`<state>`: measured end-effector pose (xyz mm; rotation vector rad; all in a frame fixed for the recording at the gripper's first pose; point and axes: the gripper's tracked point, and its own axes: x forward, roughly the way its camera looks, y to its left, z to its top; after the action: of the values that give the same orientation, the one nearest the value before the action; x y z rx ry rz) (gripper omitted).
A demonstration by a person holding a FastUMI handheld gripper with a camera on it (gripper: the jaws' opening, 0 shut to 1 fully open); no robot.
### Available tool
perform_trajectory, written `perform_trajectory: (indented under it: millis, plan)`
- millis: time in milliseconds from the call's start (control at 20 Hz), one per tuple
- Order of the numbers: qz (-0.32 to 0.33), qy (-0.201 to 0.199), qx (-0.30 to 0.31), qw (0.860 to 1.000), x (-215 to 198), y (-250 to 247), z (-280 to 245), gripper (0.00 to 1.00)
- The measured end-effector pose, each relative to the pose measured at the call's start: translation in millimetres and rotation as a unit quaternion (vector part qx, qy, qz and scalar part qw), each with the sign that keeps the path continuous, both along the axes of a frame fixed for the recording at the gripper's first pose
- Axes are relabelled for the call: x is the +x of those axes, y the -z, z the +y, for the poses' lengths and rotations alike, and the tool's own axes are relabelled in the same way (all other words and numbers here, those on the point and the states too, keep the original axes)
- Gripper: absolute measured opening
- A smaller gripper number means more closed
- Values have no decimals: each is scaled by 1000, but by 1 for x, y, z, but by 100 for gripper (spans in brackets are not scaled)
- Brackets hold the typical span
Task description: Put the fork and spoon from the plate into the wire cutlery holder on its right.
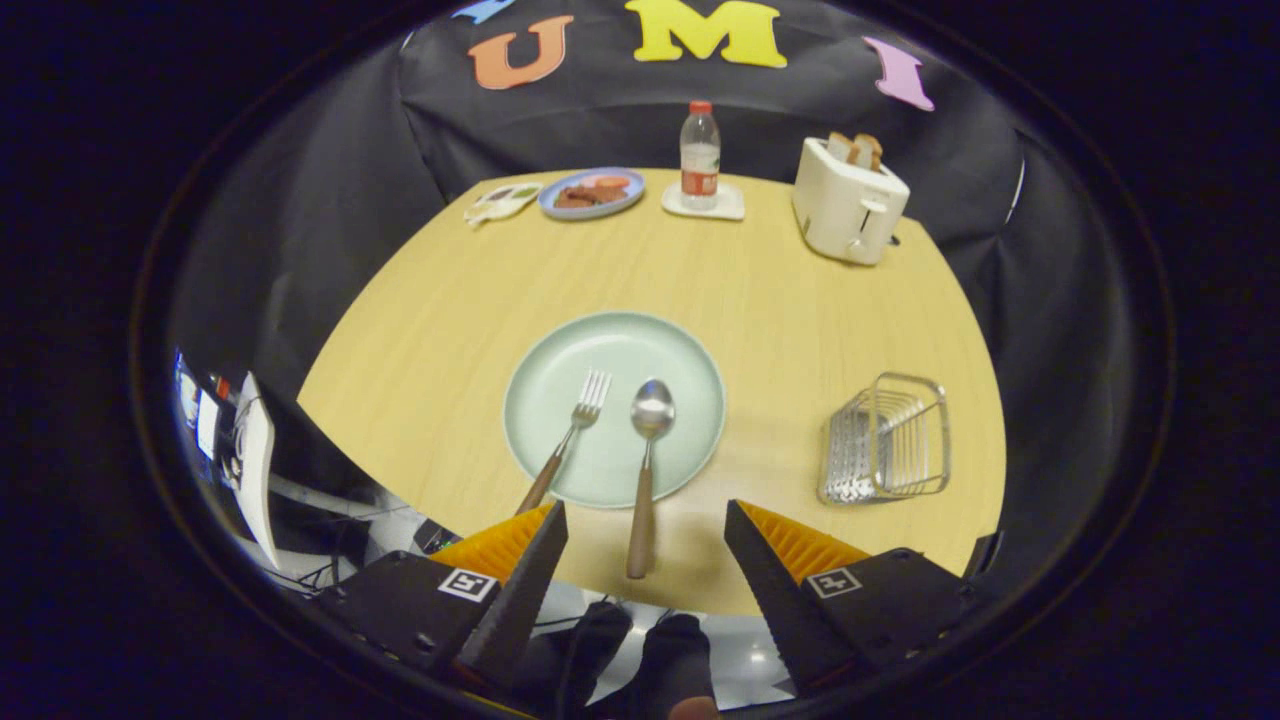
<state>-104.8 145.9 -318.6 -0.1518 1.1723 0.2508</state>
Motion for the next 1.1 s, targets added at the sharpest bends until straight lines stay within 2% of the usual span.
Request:
perform_trajectory:
  millis: [150,350,650,850,900,1100]
  plan:
    - [52,8,-13,999,-9,27,0,95]
    - [88,2,-40,995,-11,56,-3,67]
    - [108,22,-46,993,-8,70,-4,14]
    - [107,14,-42,993,-3,56,-7,7]
    - [105,9,-40,994,-3,49,-8,1]
    - [112,4,-8,994,-4,10,-1,1]
